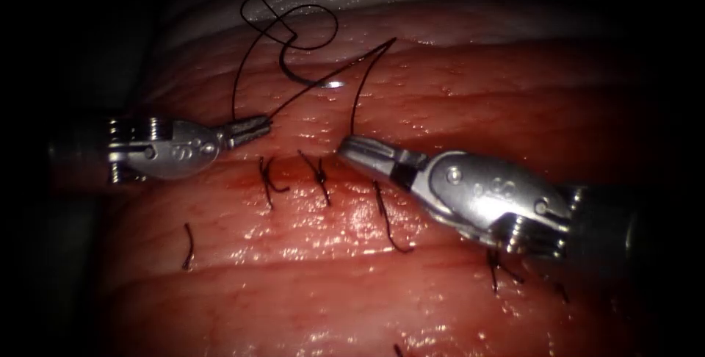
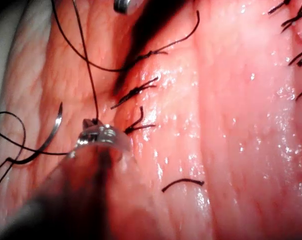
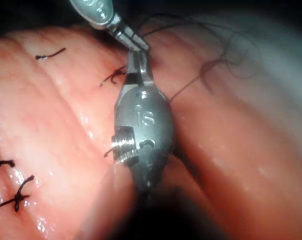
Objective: Wound Closure
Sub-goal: Using the left hand, loop the suture clockwise around the right tool once, then grab the tail end of the suture with the right hand.
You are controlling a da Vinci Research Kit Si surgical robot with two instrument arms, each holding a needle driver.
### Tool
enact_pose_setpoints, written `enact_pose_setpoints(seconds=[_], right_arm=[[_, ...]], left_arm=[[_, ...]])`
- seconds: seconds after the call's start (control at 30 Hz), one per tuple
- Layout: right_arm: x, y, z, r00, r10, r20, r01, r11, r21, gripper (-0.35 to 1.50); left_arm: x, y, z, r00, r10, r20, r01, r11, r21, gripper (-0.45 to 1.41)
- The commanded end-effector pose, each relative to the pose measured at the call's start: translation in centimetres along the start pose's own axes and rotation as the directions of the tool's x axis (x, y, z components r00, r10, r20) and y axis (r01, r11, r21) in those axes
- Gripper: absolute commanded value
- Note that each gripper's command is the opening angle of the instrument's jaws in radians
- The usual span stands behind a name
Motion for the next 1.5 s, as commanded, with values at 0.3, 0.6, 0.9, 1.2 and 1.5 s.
enact_pose_setpoints(seconds=[0.3,0.6,0.9,1.2,1.5], right_arm=[[-0.08,0.66,0.57,0.997,0.064,-0.049,-0.056,0.986,0.154,-0.35],[0.01,0.88,0.61,0.962,0.248,-0.111,-0.153,0.831,0.534,-0.35],[0.06,0.77,0.53,0.976,0.216,-0.001,-0.14,0.637,0.758,-0.35],[-0.01,0.6,0.48,0.996,0.005,0.093,-0.081,0.539,0.839,-0.35],[-0.04,0.51,0.4,0.99,-0.101,0.096,-0.042,0.438,0.898,0.12]], left_arm=[[0.27,0.22,0.06,1.0,0.007,-0.026,-0.007,1.0,-0.01,-0.45],[0.41,0.08,0.47,0.998,0.057,0.007,-0.057,0.998,-0.028,-0.45],[0.25,-0.06,0.86,0.997,0.074,0.031,-0.072,0.996,-0.06,-0.45],[0.19,-0.08,0.93,0.996,0.079,0.037,-0.076,0.994,-0.074,-0.45],[0.19,-0.03,0.9,0.996,0.083,0.037,-0.08,0.994,-0.072,-0.45]])
